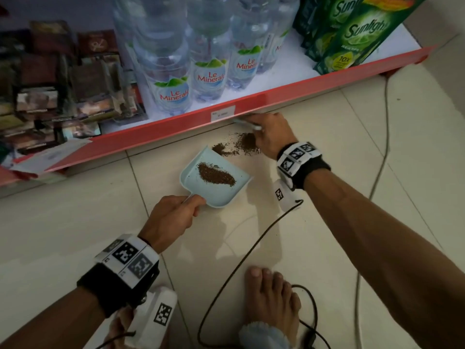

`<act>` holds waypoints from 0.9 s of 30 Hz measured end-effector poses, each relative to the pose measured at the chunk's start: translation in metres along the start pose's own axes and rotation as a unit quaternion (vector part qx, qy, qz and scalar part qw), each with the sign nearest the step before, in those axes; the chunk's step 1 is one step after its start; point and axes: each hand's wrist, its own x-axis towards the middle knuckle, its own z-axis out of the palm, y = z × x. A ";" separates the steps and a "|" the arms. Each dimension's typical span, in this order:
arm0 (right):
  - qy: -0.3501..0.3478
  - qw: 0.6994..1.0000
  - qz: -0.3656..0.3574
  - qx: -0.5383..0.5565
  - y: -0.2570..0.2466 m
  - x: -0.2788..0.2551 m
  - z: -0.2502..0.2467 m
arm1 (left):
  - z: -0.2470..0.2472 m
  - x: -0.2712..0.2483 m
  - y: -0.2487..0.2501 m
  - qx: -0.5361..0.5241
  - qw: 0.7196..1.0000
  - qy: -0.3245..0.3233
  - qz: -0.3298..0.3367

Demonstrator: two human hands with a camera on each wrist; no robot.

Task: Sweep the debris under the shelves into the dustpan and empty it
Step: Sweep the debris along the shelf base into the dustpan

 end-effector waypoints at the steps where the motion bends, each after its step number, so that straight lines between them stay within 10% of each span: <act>1: -0.026 0.998 -0.045 0.021 -0.008 -0.004 0.002 | 0.000 0.000 0.000 -0.001 1.000 -0.001 0.000; 6: -0.072 0.985 -0.152 0.025 -0.005 -0.024 -0.025 | -0.002 -0.006 -0.008 -0.009 1.000 0.004 0.005; 11: 0.069 0.997 -0.031 -0.031 0.034 -0.025 -0.055 | 0.003 -0.009 -0.011 0.004 1.000 -0.006 0.011; 15: 0.052 0.990 0.115 -0.068 0.038 -0.027 -0.036 | 0.008 -0.009 -0.003 0.014 1.000 -0.016 0.014; 22: 0.033 0.999 0.021 0.012 0.009 -0.075 -0.003 | 0.012 -0.004 0.005 0.020 0.999 -0.024 0.020; 27: 0.147 0.975 0.068 0.150 0.024 -0.086 -0.024 | 0.026 0.006 0.022 0.037 0.998 -0.025 0.041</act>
